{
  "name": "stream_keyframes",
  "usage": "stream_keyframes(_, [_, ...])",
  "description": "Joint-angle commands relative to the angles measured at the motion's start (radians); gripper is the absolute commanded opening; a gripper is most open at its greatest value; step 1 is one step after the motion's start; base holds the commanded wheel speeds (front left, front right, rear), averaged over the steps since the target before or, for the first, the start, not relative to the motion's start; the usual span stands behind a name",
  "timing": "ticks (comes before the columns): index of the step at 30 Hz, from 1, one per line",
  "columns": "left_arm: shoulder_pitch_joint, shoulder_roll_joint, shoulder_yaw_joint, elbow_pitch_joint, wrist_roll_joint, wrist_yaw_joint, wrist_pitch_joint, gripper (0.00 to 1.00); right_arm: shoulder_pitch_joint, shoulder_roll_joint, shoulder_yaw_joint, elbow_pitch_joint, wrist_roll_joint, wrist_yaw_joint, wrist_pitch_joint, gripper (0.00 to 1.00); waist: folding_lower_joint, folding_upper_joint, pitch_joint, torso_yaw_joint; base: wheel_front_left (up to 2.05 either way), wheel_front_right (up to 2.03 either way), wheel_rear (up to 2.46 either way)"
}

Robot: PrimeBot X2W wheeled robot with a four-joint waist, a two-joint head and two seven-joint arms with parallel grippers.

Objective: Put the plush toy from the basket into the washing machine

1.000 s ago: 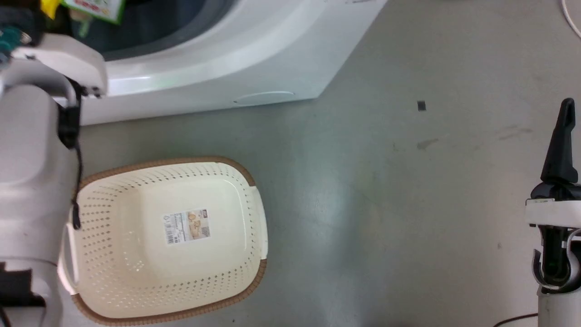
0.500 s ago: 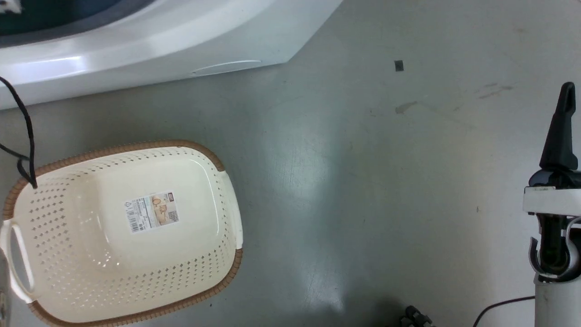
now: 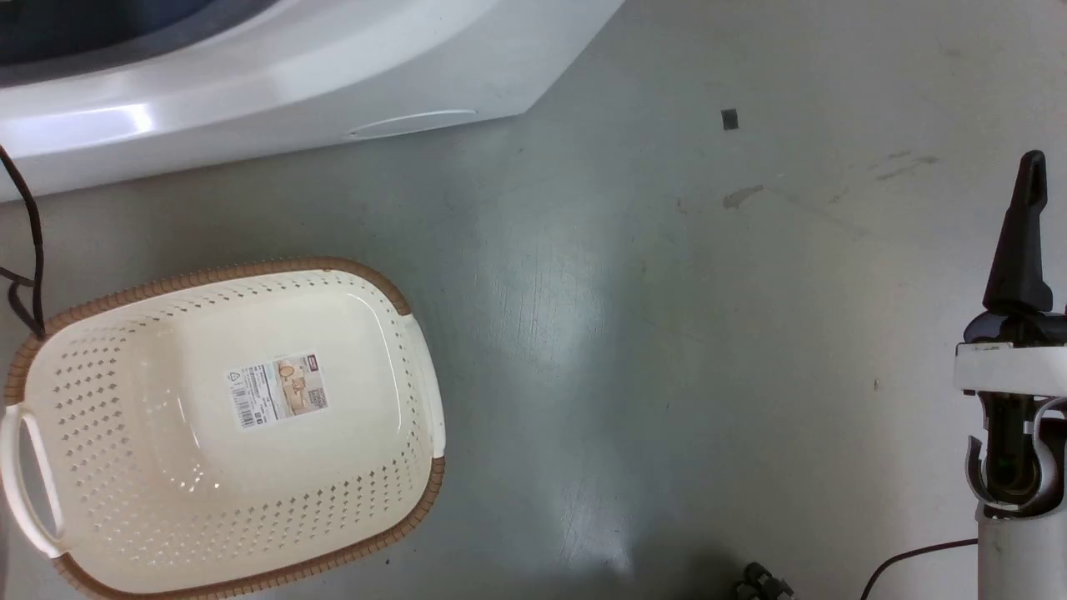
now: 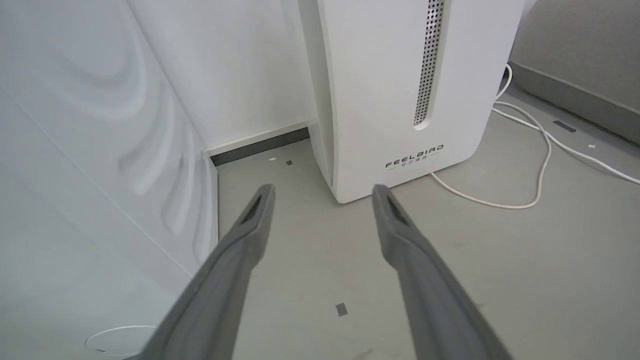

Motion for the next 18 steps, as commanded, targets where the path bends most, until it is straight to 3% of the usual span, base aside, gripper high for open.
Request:
stream_keyframes(1, [-0.002,-0.002,0.000,0.004,-0.003,-0.001,-0.005,1.00,-0.013,-0.001,0.001,0.001,-0.006,-0.001,-0.004,1.00,-0.0001,0.0000,-0.007,0.003,0.00,0.00,0.00])
stream_keyframes(10, [0.099,-0.028,0.009,0.009,-0.027,-0.006,-0.005,1.00,0.022,-0.001,0.005,0.013,-0.027,-0.001,-0.004,1.00,-0.0001,0.0000,-0.099,0.029,0.00,0.00,0.00])
stream_keyframes(18, [0.304,-0.084,0.040,-0.115,-0.050,0.007,-0.005,1.00,0.071,-0.001,0.003,0.012,-0.055,-0.001,-0.004,1.00,-0.0001,0.0000,-0.217,0.071,0.00,0.00,0.00])
